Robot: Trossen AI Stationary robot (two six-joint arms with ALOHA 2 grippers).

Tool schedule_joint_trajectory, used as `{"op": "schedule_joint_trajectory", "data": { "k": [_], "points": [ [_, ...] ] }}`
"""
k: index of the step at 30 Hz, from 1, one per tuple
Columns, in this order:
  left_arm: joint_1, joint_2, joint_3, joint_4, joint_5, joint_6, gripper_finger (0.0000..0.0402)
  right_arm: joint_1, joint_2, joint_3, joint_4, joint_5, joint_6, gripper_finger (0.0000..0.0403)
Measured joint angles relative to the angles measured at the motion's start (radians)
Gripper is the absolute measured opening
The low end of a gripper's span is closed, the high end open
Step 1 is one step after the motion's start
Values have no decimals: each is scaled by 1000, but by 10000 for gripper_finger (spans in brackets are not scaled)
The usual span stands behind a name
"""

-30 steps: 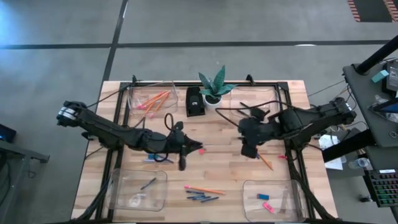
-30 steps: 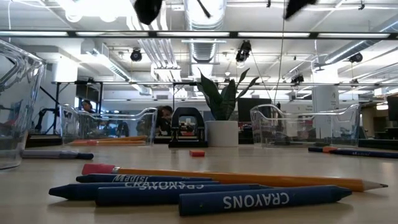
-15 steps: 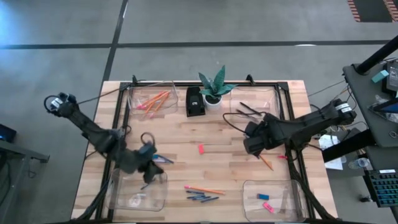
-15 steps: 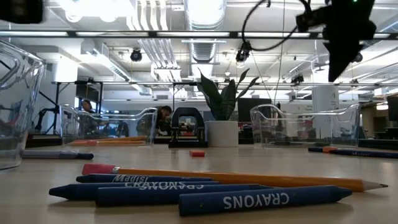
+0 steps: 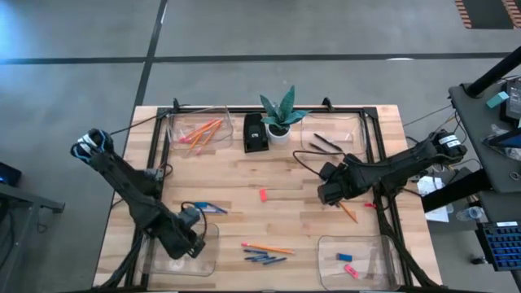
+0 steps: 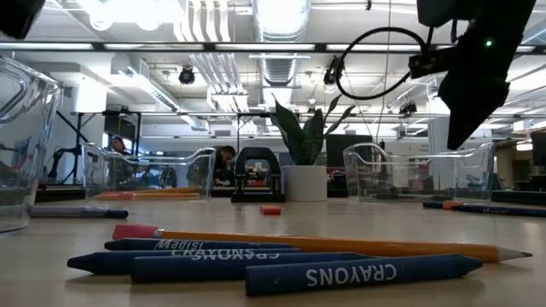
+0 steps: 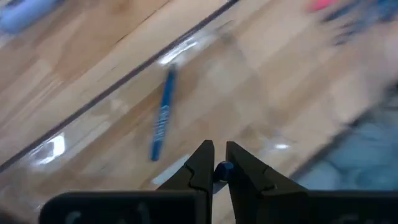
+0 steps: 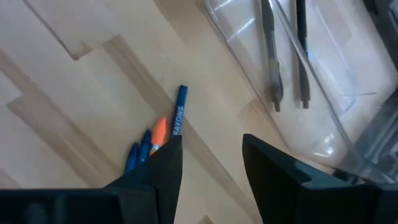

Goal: Sort crayons/erasers/pens/pencils in bins
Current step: Put the blue crayon into the bottom left transparent bin

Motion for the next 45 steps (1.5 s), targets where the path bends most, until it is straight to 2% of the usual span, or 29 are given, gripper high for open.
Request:
{"op": "schedule_joint_trajectory", "data": {
  "k": [9, 18, 26, 36, 45],
  "points": [
    [0, 79, 3, -9, 89, -15, 17, -6, 1, -99, 137, 13, 142, 155],
    [0, 86, 3, -9, 73, -13, 23, -6, 3, -156, 229, 13, 272, 155],
    [0, 86, 2, -1, 72, -15, 29, -6, 3, -251, 358, 13, 316, 155],
    [0, 86, 1, 4, 67, -16, 65, -6, 3, -339, 427, 14, 382, 155],
    [0, 84, 7, -2, 67, -17, 75, -6, 3, -367, 501, 4, 373, 155]
  ]
}}
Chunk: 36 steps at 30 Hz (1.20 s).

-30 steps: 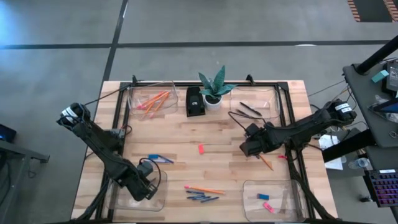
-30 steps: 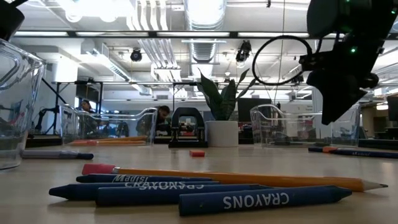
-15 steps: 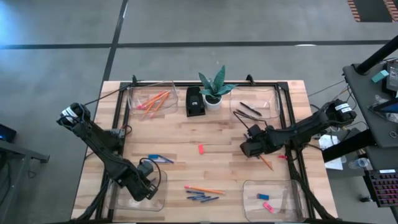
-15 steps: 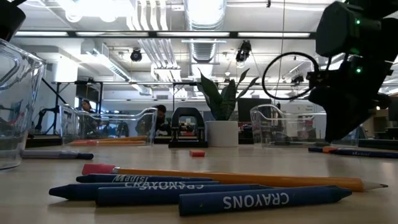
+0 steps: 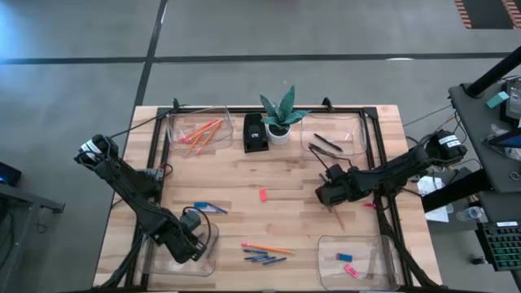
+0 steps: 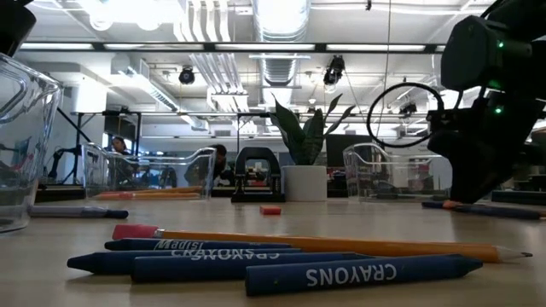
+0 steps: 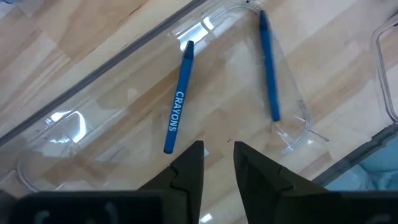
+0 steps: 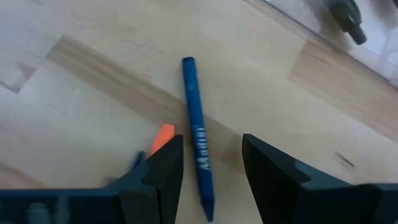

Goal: Sort crayons/erasers/pens/pencils in bins
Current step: Put the blue crayon into the bottom left transparent bin

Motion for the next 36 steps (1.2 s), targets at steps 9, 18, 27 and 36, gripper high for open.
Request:
{"op": "schedule_joint_trajectory", "data": {
  "k": [9, 18, 27, 36],
  "points": [
    [0, -4, 9, 0, 0, 1, 75, 0, 0, -12, 7, 6, -6, 148],
    [0, -43, 47, 0, -103, 53, 75, 0, -2, -31, 16, -10, -30, 62],
    [2, -101, 65, 28, -456, 224, 75, 0, -2, -24, 13, -13, -103, 16],
    [32, -94, 59, 269, -806, 591, 75, 2, -1, 113, 14, -1, -274, 14]
  ]
}}
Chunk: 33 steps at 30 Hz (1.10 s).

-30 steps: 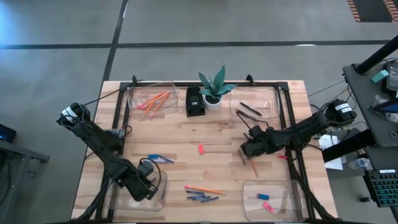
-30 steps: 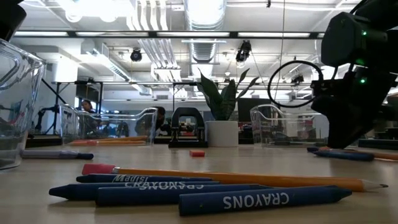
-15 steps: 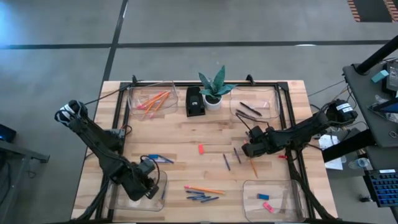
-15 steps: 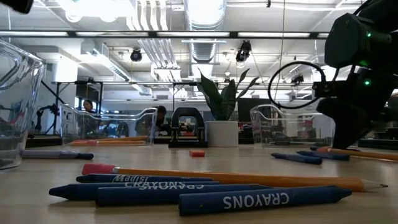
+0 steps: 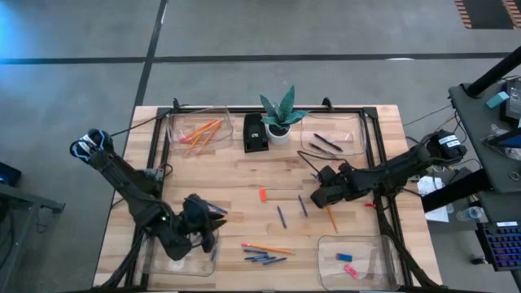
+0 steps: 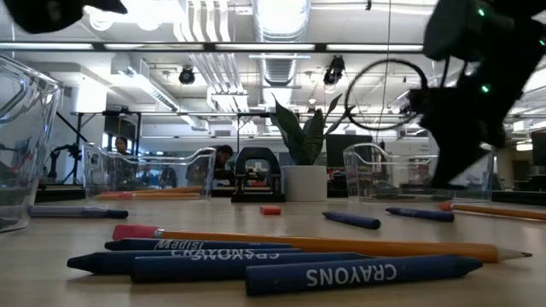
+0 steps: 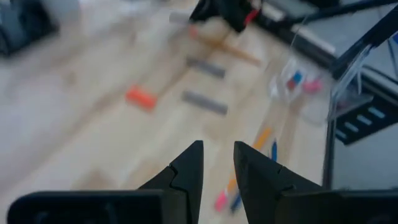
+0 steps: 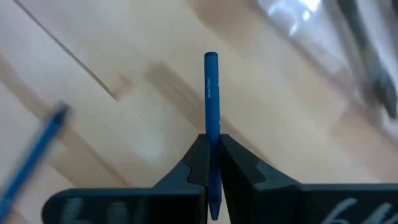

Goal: Sort crayons/erasers/pens/pencils in bins
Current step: Put the blue crayon into the bottom left transparent bin

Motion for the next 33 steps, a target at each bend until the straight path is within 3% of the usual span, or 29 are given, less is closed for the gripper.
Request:
{"op": "schedule_joint_trajectory", "data": {
  "k": [6, 18, 22, 26, 29, 33],
  "points": [
    [48, 20, -3, 185, -102, 348, 75, 0, 0, 124, 25, 84, -163, 14],
    [160, 129, -11, 529, -111, 878, 75, 13, 0, 296, 321, 71, -634, 13],
    [190, 203, -29, 718, -243, 1074, 75, 22, 0, 338, 383, 20, -746, 13],
    [232, 273, -35, 873, -335, 1110, 75, 23, -1, 369, 389, 4, -804, 13],
    [260, 313, -32, 993, -324, 1083, 75, 23, -1, 376, 387, -3, -831, 13],
    [277, 320, -34, 1077, -133, 1116, 75, 23, -1, 391, 372, -65, -859, 13]
  ]
}}
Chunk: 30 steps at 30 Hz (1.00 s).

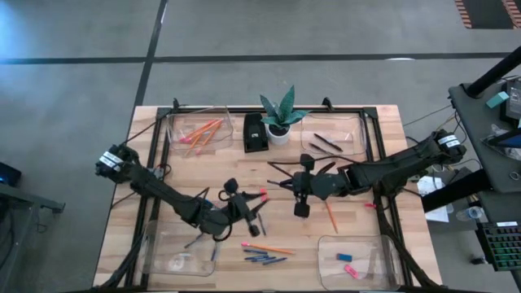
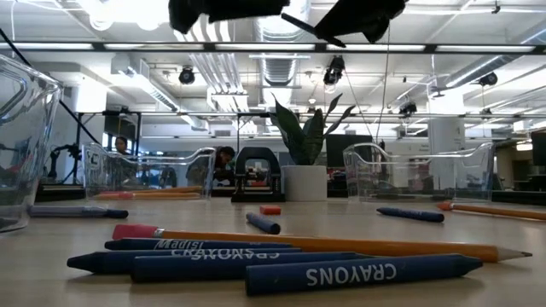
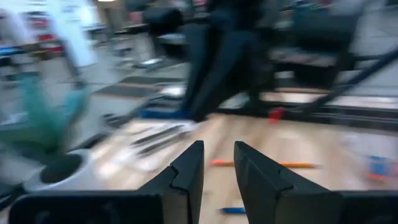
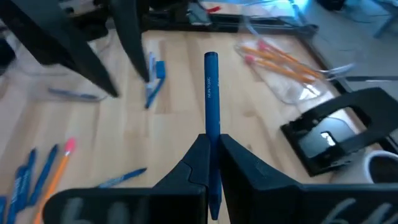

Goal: Sort crayons/erasers/pens/pencils in bins
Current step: Put the blue crayon into the bottom left transparent bin

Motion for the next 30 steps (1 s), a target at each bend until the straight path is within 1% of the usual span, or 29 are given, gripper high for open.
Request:
{"op": "schedule_joint_trajectory", "data": {
  "k": [1, 3, 9, 11, 13, 14, 17, 21, 24, 25, 27, 30],
  "points": [
    [2, -9, 0, 0, 39, 2, 75, 0, 0, 10, -14, -13, -8, 13],
    [2, -30, 0, -12, 65, 10, 75, 0, 0, 37, -49, -26, -19, 13],
    [13, -84, -3, -19, 65, 106, 75, 0, 0, 143, -158, -31, -78, 13],
    [16, -98, -3, -21, 63, 169, 75, 0, 0, 183, -187, -31, -96, 13],
    [22, -109, -1, -18, 32, 240, 75, 0, 0, 215, -213, -31, -116, 13],
    [23, -113, -1, -14, 11, 251, 75, 0, 0, 226, -219, -31, -121, 13],
    [29, -115, 0, -8, -9, 232, 68, 0, 0, 254, -240, -32, -127, 13],
    [29, -116, -2, -8, -4, 171, 39, 0, 0, 274, -264, -33, -126, 13],
    [28, -116, -2, -8, 6, 145, 31, 0, 0, 278, -265, -54, -120, 13],
    [29, -116, -2, -3, 14, 147, 32, 0, 0, 277, -265, -75, -124, 13],
    [29, -116, -2, 11, 65, 151, 40, 0, 0, 276, -255, -124, -130, 13],
    [30, -116, -2, 16, 194, 161, 64, 1, 2, 275, -232, -169, -152, 13]
  ]
}}
